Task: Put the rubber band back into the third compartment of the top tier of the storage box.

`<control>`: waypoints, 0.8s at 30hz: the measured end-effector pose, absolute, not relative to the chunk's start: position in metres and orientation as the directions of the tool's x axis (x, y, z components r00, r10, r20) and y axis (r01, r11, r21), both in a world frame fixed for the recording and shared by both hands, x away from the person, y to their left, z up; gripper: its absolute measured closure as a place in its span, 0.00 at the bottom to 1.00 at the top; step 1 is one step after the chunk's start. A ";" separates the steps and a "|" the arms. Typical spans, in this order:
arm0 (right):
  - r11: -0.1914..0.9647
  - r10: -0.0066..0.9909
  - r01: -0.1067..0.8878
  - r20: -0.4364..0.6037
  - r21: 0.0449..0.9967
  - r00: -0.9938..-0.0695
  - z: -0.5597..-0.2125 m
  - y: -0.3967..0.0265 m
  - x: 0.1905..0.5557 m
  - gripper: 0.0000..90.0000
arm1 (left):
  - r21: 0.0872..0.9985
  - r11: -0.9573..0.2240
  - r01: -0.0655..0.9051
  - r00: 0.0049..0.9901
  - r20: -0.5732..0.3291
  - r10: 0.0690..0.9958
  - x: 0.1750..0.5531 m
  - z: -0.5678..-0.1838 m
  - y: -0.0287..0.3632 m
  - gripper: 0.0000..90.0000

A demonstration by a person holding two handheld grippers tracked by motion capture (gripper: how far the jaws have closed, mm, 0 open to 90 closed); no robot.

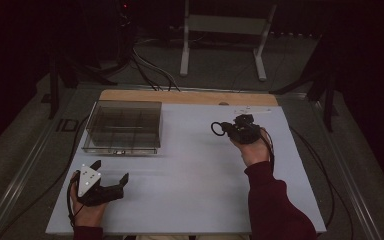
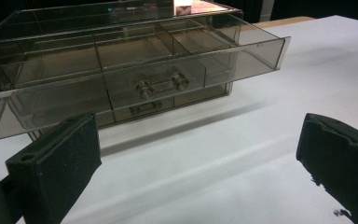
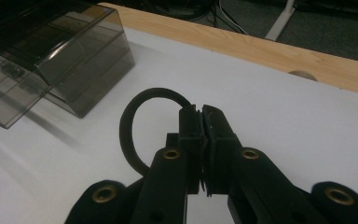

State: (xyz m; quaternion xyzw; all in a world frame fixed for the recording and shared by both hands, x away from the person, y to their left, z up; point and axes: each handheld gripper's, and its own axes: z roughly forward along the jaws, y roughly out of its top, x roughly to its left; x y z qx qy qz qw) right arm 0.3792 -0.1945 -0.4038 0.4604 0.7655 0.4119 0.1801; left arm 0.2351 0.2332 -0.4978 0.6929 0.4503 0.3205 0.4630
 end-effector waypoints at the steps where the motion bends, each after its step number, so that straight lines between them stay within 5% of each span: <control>1: 0.236 0.853 0.556 0.105 0.797 -0.512 -0.403 -0.193 0.379 0.98 | 0.930 -0.166 0.327 0.389 0.027 0.921 0.235 -0.498 0.233 0.01; 24: 0.234 0.834 0.546 0.123 0.805 -0.539 -0.396 -0.170 0.386 0.98 | 0.930 -0.166 0.327 0.390 0.027 0.920 0.235 -0.498 0.233 0.01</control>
